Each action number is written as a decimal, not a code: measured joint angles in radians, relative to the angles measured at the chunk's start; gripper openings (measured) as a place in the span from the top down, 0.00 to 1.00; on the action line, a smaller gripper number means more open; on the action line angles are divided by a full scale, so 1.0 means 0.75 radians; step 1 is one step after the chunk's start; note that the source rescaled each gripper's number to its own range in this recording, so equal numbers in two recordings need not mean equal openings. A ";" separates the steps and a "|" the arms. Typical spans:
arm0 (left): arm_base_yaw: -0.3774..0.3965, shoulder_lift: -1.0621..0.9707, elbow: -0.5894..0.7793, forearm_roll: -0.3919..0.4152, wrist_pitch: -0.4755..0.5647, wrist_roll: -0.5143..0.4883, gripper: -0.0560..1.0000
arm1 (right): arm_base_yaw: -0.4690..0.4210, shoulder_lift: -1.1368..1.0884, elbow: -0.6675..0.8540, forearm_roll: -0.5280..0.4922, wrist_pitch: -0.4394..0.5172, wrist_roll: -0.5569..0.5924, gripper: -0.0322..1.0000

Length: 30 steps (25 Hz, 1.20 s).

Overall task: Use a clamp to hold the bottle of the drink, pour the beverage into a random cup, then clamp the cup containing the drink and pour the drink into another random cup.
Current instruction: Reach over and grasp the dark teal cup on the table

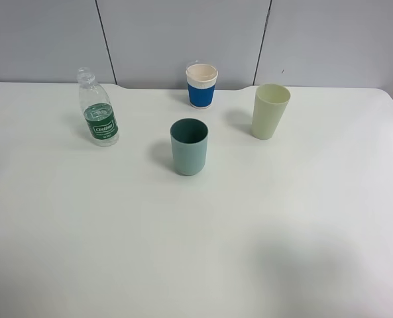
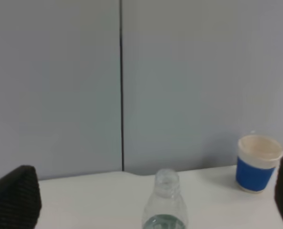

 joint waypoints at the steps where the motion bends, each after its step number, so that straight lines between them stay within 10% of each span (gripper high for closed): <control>1: 0.000 -0.027 -0.029 0.013 0.073 0.001 0.00 | 0.000 0.000 0.000 0.000 0.000 0.000 0.05; 10: 0.000 -0.170 -0.300 0.097 0.699 -0.013 0.00 | 0.000 0.000 0.000 0.000 0.000 0.000 0.05; 18: 0.009 -0.263 -0.347 0.106 0.838 -0.043 0.00 | 0.000 0.000 0.000 0.000 0.000 0.000 0.05; 30: 0.319 -0.389 -0.347 0.069 1.005 -0.042 0.00 | 0.000 0.000 0.000 0.000 0.000 0.000 0.05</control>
